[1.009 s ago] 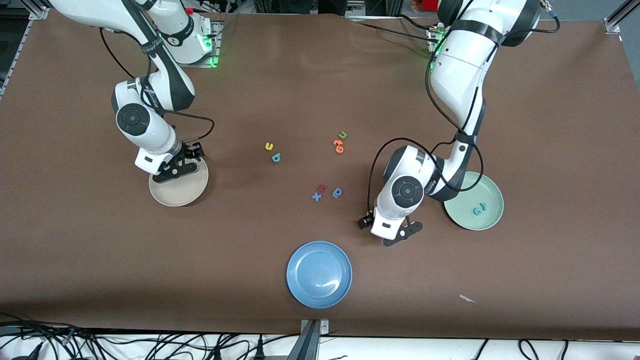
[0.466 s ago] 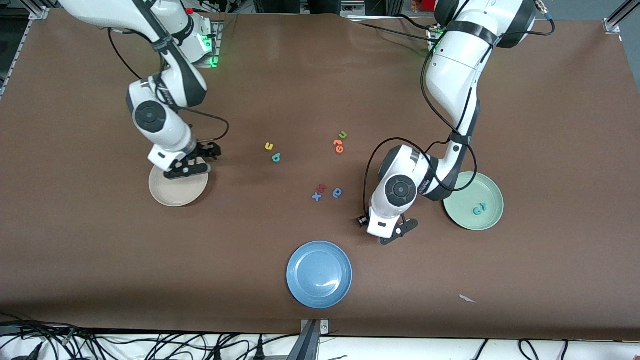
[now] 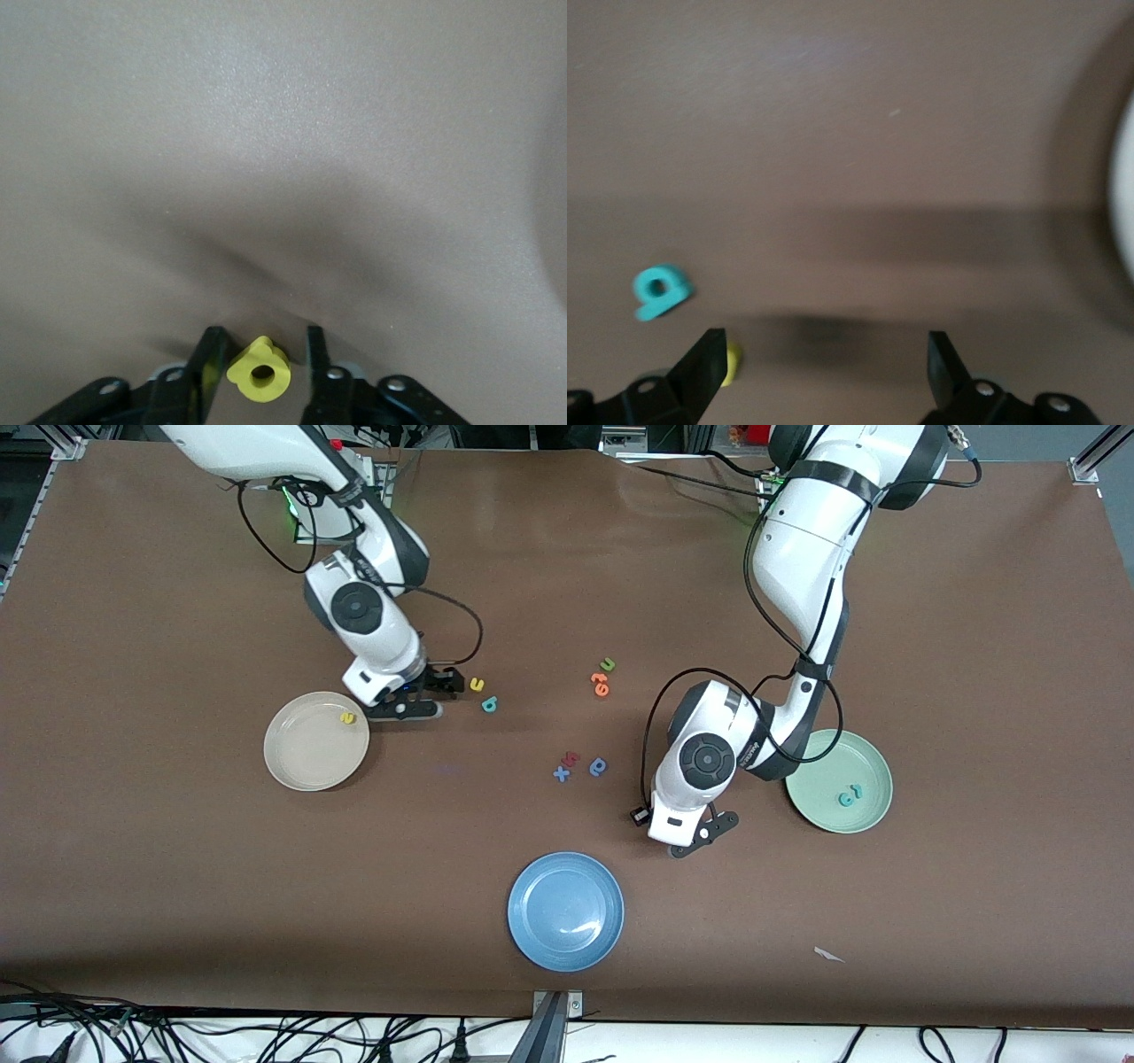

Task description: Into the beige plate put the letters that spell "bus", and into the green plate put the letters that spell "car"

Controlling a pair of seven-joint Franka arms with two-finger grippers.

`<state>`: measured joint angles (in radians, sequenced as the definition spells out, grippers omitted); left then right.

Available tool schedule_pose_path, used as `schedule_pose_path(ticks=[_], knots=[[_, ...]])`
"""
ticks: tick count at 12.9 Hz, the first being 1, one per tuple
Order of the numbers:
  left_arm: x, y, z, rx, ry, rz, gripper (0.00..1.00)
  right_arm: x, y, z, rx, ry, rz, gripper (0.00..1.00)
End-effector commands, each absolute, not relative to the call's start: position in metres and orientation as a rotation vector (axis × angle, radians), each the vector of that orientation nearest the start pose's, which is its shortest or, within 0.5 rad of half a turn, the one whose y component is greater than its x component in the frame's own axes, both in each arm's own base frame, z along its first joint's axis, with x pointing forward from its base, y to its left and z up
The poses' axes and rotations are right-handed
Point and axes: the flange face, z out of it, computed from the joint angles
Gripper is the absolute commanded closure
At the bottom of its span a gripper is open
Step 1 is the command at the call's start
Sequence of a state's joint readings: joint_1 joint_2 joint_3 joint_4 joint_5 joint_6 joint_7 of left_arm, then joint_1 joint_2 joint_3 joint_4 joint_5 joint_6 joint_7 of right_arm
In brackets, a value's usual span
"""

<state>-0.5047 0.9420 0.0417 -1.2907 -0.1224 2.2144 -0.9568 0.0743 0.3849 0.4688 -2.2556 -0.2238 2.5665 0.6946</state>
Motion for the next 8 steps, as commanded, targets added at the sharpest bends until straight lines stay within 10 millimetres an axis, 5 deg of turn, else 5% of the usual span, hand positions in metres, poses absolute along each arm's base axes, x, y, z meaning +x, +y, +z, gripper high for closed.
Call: schedule_pose_path(ticks=[1,3,8], knots=[[0.662,-0.346,0.171,-3.049,-0.876,0.088,0.64,0.442,0.318,0.206,-3.093,0.091,0.069,0.00],[0.661,-0.345,0.170,-3.047,-0.871,0.090,0.69,0.433,0.331,0.201,-3.082,0.136,0.063,0.00],[0.666,-0.336,0.176,-3.044,-0.852,0.095,0.75,0.432,0.329,0.184,-3.080,0.122,0.069,0.01]])
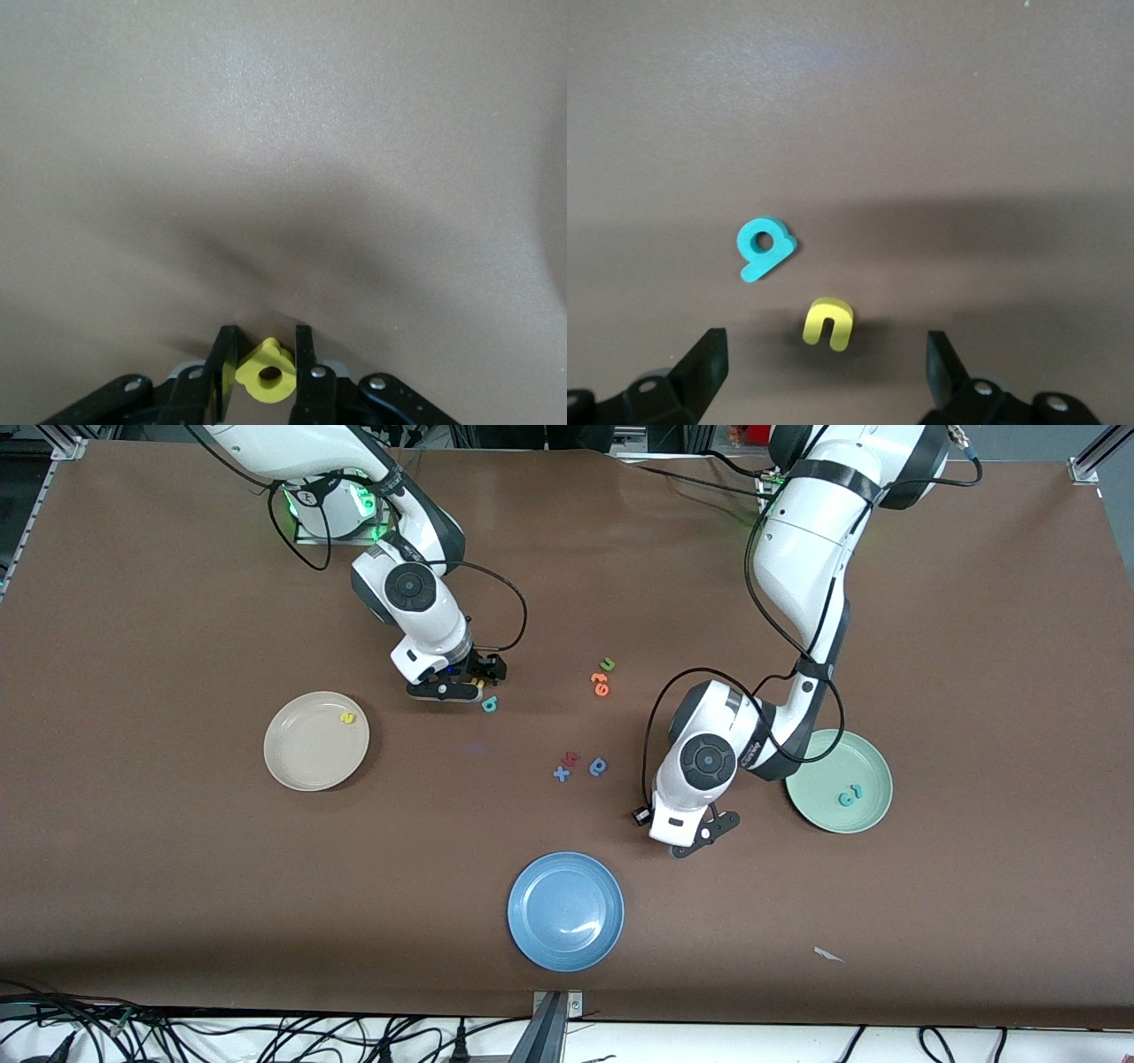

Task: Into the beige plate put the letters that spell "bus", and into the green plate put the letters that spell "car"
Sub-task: 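Drop the yellow a on the green plate while the right gripper grasps yellow u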

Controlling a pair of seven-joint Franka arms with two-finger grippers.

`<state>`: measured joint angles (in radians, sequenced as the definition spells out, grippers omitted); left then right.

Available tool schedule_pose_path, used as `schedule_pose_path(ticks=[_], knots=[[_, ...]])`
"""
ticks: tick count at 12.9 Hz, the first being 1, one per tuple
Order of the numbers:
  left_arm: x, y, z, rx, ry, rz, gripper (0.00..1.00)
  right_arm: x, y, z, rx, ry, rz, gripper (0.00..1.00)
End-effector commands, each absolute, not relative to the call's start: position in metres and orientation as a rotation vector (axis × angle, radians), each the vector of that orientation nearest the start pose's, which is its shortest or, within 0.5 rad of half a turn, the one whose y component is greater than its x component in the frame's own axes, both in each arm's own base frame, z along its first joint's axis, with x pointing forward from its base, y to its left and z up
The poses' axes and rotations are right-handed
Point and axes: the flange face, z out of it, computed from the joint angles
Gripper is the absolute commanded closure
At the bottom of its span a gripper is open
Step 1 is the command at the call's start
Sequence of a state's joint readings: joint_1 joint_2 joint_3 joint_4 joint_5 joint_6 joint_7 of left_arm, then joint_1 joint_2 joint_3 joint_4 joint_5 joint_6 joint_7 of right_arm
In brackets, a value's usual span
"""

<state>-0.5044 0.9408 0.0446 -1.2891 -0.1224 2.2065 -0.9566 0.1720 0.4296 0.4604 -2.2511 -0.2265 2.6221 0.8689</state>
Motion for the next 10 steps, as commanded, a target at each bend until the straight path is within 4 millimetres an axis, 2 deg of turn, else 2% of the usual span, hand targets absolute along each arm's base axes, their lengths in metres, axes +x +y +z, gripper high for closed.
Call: schedule_pose_path(ticks=[1,2,4,5,6,7,8,10], knots=[[0.667,-0.331,0.179,-3.044,-0.805,0.118,0.76,0.432,0.329,0.181,-3.077,0.114,0.065,0.02],[0.672,-0.321,0.191,-3.055,-0.754,0.132,0.76,0.432,0.328,0.177,-3.074,0.116,0.065,0.02],[0.686,-0.280,0.216,-3.079,-0.618,0.183,0.76,0.429,0.328,0.171,-3.077,0.108,0.079,0.04],[0.689,-0.261,0.223,-3.085,-0.495,0.232,0.76,0.429,0.329,0.170,-3.078,0.108,0.083,0.04],[0.688,-0.246,0.224,-3.072,-0.267,0.275,0.76,0.428,0.328,0.168,-3.079,0.110,0.088,0.04],[0.692,-0.229,0.233,-3.049,-0.109,0.279,0.76,0.428,0.326,0.166,-3.082,0.114,0.094,0.04],[0.698,-0.202,0.242,-3.035,-0.052,0.289,0.76,0.428,0.324,0.165,-3.086,0.113,0.095,0.04],[0.701,-0.168,0.253,-3.035,0.139,0.367,0.76,0.424,0.324,0.162,-3.090,0.105,0.103,0.05]])
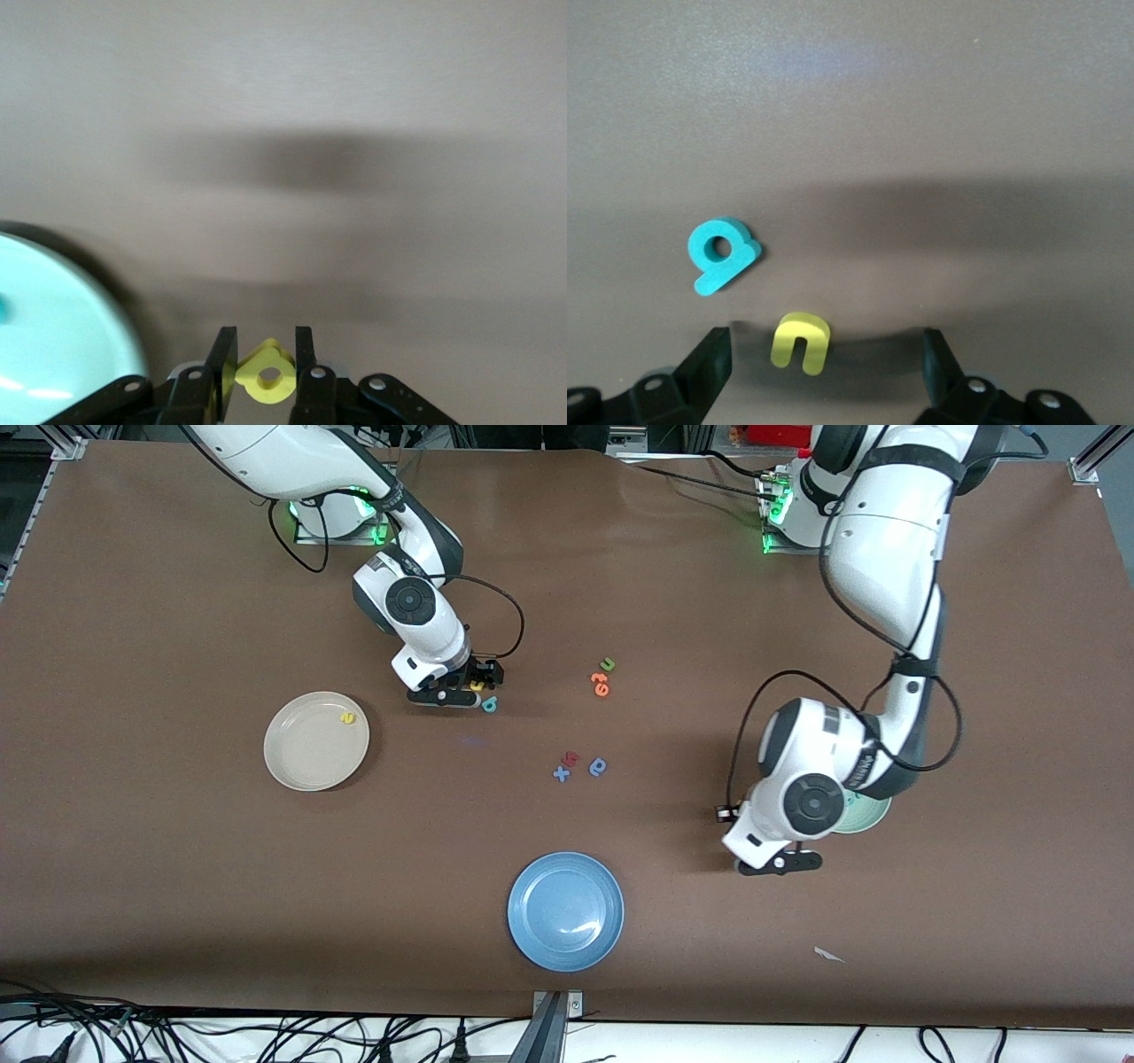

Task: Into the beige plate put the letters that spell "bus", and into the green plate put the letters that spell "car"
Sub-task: 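Drop the yellow a on the green plate while the right gripper grasps yellow u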

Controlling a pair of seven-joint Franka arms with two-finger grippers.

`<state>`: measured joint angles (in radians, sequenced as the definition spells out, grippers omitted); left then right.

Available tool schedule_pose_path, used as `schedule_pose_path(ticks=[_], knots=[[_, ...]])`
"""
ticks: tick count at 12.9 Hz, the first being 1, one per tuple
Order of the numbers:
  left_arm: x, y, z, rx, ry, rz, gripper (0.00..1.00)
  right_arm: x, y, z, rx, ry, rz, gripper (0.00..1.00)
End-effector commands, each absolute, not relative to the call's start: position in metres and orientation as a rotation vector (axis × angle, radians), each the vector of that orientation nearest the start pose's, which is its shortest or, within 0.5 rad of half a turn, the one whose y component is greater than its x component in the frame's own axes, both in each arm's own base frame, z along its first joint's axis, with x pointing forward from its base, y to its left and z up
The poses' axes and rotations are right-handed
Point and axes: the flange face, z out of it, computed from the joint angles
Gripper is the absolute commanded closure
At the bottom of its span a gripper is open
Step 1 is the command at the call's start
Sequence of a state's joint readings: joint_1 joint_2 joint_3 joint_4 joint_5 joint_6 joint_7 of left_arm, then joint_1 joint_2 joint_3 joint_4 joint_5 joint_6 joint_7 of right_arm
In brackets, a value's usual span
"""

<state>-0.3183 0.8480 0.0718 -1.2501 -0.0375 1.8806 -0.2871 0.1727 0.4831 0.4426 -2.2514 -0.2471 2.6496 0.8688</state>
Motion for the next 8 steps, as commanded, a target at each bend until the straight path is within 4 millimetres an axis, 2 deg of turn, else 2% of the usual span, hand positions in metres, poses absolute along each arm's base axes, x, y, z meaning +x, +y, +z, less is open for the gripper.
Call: schedule_pose_path(ticks=[1,4,5,6,7,8], knots=[[0.700,-0.147,0.254,-3.027,0.248,0.422,0.76,0.422,0.325,0.160,-3.092,0.098,0.109,0.05],[0.701,-0.090,0.254,-2.963,0.570,0.526,0.74,0.420,0.327,0.157,-3.089,0.093,0.110,0.11],[0.701,-0.075,0.252,-2.957,0.665,0.563,0.70,0.421,0.327,0.156,-3.087,0.096,0.109,0.16],[0.701,-0.050,0.251,-2.959,0.734,0.590,0.70,0.420,0.327,0.155,-3.090,0.085,0.108,0.21],[0.700,-0.034,0.247,-2.954,0.811,0.621,0.63,0.420,0.326,0.155,-3.095,0.068,0.099,0.25],[0.697,-0.030,0.246,-2.945,0.877,0.654,0.12,0.421,0.324,0.155,-3.100,0.064,0.094,0.31]])
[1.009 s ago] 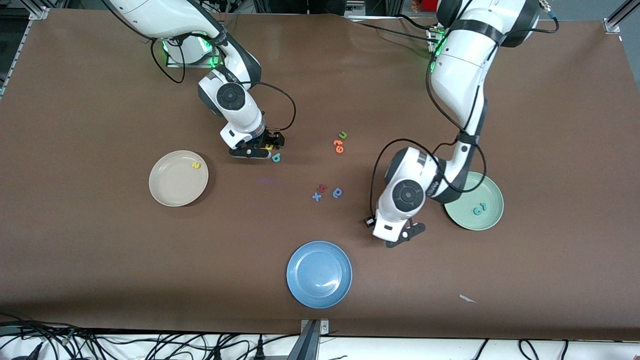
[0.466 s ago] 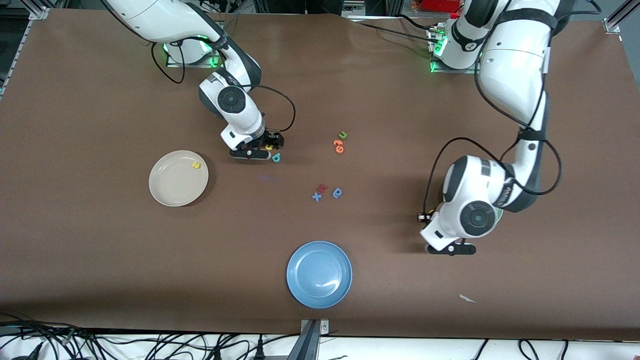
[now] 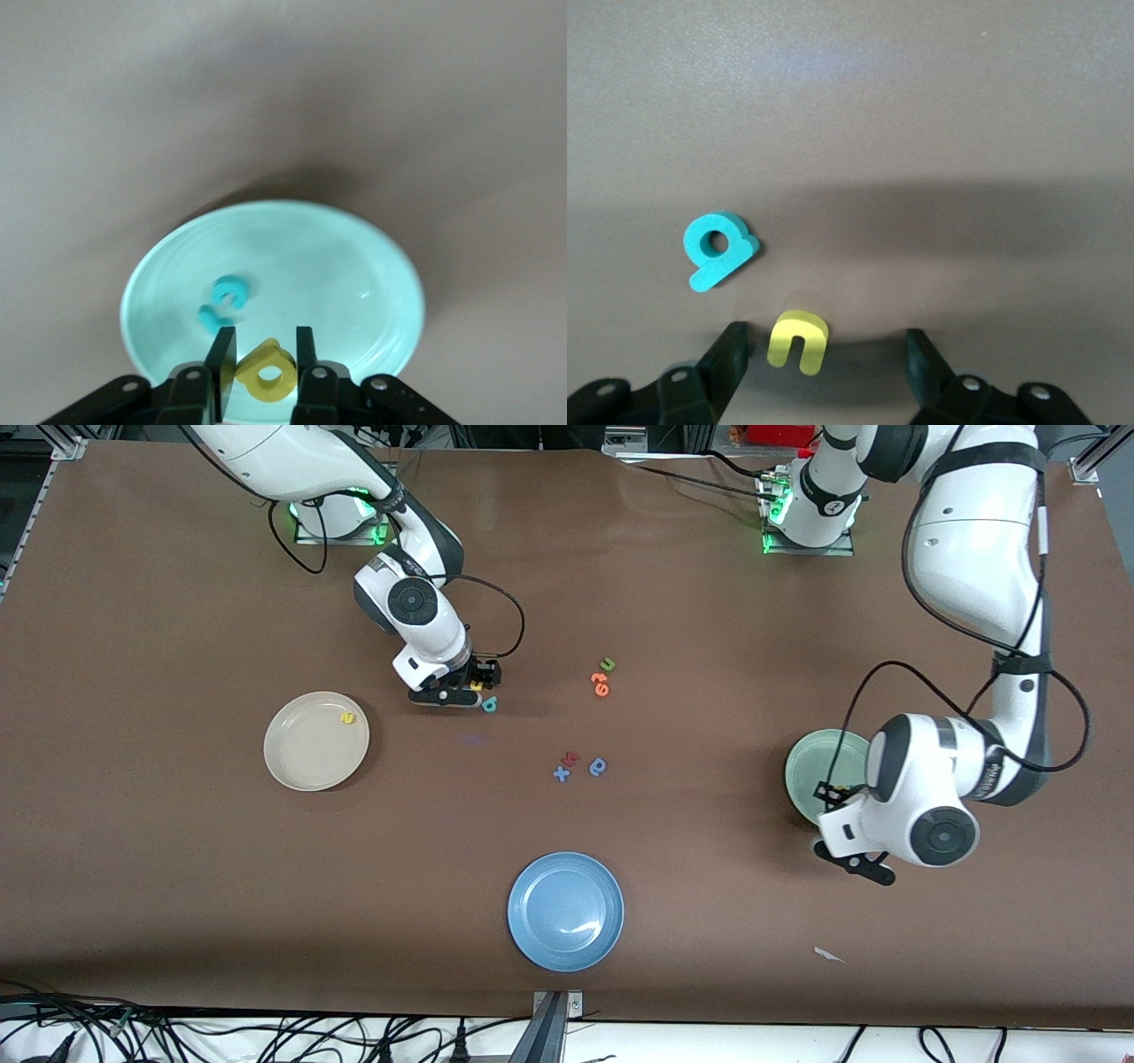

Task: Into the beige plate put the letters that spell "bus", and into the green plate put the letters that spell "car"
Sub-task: 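Drop the yellow a on the green plate while the right gripper grasps yellow u, then drop the yellow u on the beige plate while the left gripper returns to rest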

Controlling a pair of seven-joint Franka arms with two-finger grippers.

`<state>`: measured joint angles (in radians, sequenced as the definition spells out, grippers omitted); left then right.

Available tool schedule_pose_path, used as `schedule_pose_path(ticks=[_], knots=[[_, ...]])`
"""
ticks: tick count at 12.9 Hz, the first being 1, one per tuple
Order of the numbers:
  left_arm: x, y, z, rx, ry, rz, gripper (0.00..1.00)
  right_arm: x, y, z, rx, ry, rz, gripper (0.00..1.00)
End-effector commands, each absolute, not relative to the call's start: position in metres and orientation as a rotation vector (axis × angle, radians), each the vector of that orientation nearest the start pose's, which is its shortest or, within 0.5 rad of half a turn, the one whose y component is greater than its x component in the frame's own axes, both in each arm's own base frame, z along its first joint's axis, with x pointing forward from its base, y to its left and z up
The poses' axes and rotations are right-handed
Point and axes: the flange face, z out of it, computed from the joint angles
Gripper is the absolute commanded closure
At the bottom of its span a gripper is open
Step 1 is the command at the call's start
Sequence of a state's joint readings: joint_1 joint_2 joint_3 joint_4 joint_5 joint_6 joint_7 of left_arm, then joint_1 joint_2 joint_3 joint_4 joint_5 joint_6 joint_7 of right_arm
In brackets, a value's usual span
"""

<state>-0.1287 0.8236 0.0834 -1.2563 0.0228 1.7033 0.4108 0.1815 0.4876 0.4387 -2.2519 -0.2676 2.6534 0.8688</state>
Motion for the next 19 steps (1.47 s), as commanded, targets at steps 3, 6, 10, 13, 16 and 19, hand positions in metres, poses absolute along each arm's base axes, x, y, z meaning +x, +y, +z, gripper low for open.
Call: schedule_pose_path(ticks=[3,6,10,13,16,19], knots=[[0.701,-0.043,0.256,-3.005,0.526,0.607,0.00,0.422,0.325,0.156,-3.098,0.062,0.087,0.41],[0.708,-0.045,0.270,-2.995,0.091,0.532,0.00,0.423,0.324,0.156,-3.099,0.064,0.087,0.46],[0.713,0.012,0.346,-3.043,-0.034,0.379,0.00,0.423,0.324,0.156,-3.099,0.062,0.087,0.61],[0.711,0.021,0.374,-3.041,-0.053,0.318,0.00,0.423,0.324,0.156,-3.096,0.062,0.084,0.69],[0.708,0.024,0.402,-3.059,-0.068,0.270,0.00,0.423,0.324,0.157,-3.096,0.060,0.082,0.79],[0.709,0.007,0.413,-3.043,-0.075,0.220,0.00,0.426,0.324,0.165,-3.100,0.049,0.062,0.83]])
